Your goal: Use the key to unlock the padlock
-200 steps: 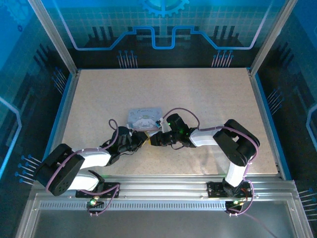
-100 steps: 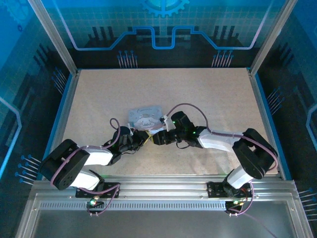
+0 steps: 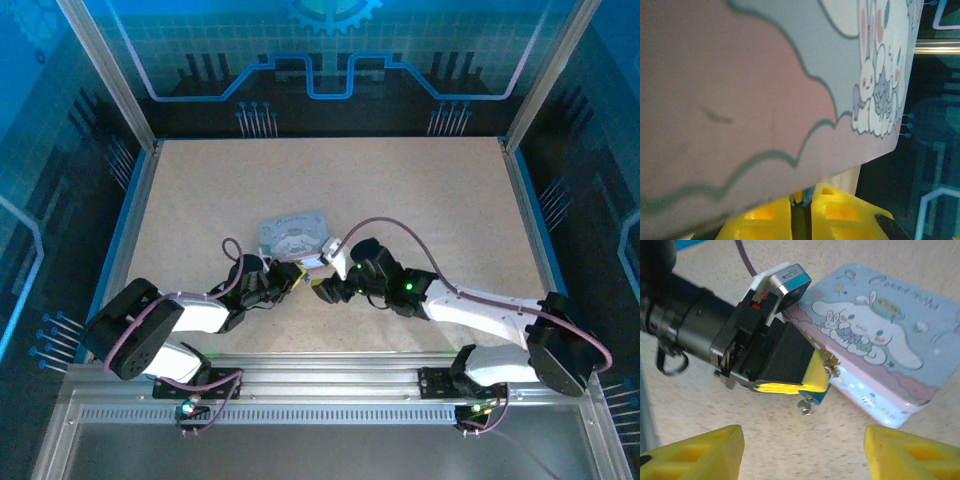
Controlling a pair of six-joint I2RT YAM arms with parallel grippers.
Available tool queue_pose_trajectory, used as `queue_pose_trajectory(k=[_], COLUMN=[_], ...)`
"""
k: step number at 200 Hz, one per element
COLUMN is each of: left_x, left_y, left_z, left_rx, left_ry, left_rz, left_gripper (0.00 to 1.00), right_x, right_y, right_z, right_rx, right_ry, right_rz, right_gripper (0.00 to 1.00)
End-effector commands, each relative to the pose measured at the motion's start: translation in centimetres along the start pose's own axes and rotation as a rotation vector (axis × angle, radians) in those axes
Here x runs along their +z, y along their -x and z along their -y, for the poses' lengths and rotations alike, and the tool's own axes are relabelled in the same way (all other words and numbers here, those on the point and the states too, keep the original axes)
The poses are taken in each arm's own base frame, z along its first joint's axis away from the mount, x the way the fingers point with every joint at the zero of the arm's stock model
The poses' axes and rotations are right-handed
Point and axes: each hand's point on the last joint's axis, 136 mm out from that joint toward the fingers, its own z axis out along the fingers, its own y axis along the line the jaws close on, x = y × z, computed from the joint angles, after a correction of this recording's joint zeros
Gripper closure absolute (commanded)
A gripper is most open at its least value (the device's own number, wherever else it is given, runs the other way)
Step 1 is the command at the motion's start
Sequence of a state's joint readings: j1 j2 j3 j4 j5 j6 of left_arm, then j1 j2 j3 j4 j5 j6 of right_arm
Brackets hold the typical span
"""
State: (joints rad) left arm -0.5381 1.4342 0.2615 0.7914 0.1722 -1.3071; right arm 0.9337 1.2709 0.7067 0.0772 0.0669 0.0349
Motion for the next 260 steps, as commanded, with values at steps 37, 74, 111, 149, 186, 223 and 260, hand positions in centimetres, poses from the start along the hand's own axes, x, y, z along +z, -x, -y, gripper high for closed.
queue_pose_trajectory(k=[37, 74, 111, 149, 186, 223, 260], left_x=[0.0, -0.2, -0.4, -0.6, -0.7, -0.7, -0.6], left_y=[-1.5, -1.5, -1.5, -1.6, -1.5, -1.6, -1.6], left_z=[0.5, 0.8, 1.0, 1.3, 1.4, 1.4, 1.4], left_rx=[-0.083, -0.087, -0.091, -0.09, -0.088, -0.085, -0.084], left_ry=[0.007, 0.007, 0.006, 0.0, 0.003, 0.002, 0.002], left_rz=[-0.072, -0.073, -0.074, -0.077, -0.073, -0.077, -0.08], left_gripper=[1.0, 1.0, 1.0, 1.0, 1.0, 1.0, 1.0], right_x=[1.4, 2.8, 4.1, 5.3, 6.1, 6.8, 7.2], right_y=[-1.1, -1.6, -2.0, -2.1, -2.7, -2.9, -3.0], right_z=[-1.0, -1.2, -1.1, -1.1, -0.8, -0.8, -0.9], right_rx=[-0.631, -0.694, -0.679, -0.646, -0.622, -0.61, -0.597], right_ry=[-0.198, -0.222, -0.232, -0.237, -0.257, -0.257, -0.257], right_rz=[0.056, 0.052, 0.035, 0.029, 0.012, 0.003, 0.008], right_gripper=[0.32, 0.31, 0.33, 0.39, 0.46, 0.55, 0.63])
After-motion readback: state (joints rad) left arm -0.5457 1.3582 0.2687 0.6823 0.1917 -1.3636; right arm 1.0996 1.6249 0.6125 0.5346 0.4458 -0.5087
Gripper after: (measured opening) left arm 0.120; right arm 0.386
